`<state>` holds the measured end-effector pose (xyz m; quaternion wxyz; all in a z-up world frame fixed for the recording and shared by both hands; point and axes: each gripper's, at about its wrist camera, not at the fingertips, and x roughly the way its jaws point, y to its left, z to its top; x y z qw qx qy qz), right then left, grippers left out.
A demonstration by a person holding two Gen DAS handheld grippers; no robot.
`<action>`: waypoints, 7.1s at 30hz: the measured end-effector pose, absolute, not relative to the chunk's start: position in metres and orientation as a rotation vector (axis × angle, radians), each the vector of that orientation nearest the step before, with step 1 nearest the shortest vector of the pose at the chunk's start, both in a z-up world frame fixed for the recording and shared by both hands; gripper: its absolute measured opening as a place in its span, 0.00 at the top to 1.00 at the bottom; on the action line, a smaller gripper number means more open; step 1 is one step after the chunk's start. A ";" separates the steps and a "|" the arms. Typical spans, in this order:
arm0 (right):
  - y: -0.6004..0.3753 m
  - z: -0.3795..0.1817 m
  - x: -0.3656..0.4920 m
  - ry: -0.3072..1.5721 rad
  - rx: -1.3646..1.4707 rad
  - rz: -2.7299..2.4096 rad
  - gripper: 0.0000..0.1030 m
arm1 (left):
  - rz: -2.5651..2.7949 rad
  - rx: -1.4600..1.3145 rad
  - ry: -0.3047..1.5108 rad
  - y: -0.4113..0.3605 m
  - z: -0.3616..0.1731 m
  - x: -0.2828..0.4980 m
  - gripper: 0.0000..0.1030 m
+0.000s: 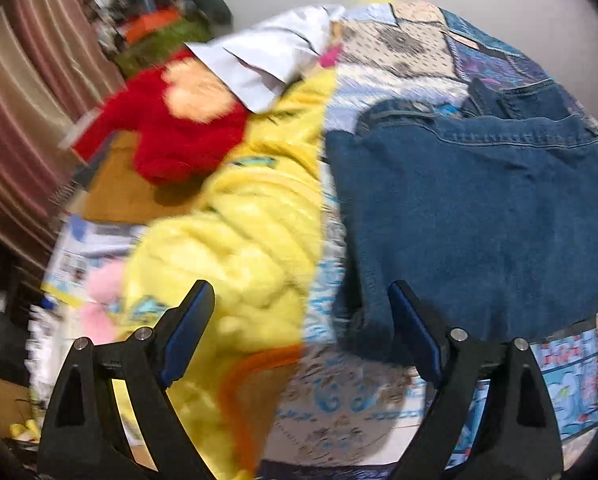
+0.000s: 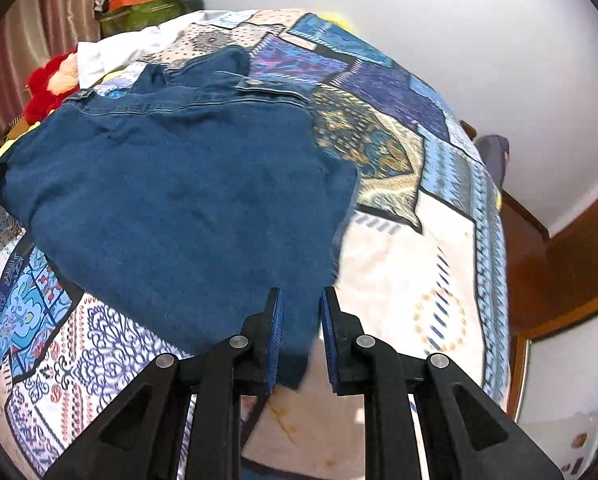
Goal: Fold large clothes
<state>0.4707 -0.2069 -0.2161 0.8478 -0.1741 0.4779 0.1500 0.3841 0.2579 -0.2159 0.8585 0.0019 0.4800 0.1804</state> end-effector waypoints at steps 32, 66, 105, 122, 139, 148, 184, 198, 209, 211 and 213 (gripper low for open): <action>-0.093 -0.253 0.496 1.159 -0.058 0.617 0.86 | 0.073 -0.932 0.916 0.252 -0.292 0.389 0.35; 0.039 -0.289 0.496 1.376 -0.018 0.846 0.86 | 0.242 -0.240 0.672 0.169 -0.163 0.401 0.79; -0.316 -0.149 0.427 0.986 0.154 0.407 0.86 | -0.407 0.125 0.928 -0.113 -0.163 0.407 0.40; -0.182 -0.170 0.458 0.997 -0.117 0.524 0.86 | -0.059 0.046 1.006 0.038 -0.185 0.432 0.23; -0.203 -0.210 0.419 0.928 -0.372 0.421 0.86 | -0.067 -0.014 0.994 0.044 -0.222 0.406 0.06; -0.275 -0.200 0.419 0.941 -0.279 0.290 0.23 | -0.039 0.049 1.010 0.065 -0.198 0.401 0.10; -0.232 -0.171 0.573 1.058 -0.009 0.512 0.16 | 0.070 -0.058 0.935 0.123 -0.153 0.558 0.12; -0.223 -0.234 0.535 1.282 0.140 0.597 0.06 | -0.223 -0.297 1.188 0.096 -0.233 0.492 0.08; -0.205 -0.277 0.563 1.393 0.336 0.712 0.07 | -0.350 -0.619 1.215 0.091 -0.281 0.535 0.00; -0.198 -0.279 0.566 1.397 0.337 0.722 0.07 | -0.381 -0.685 1.233 0.089 -0.290 0.544 0.00; -0.192 -0.280 0.569 1.402 0.364 0.744 0.18 | -0.380 -0.730 1.242 0.087 -0.296 0.550 0.00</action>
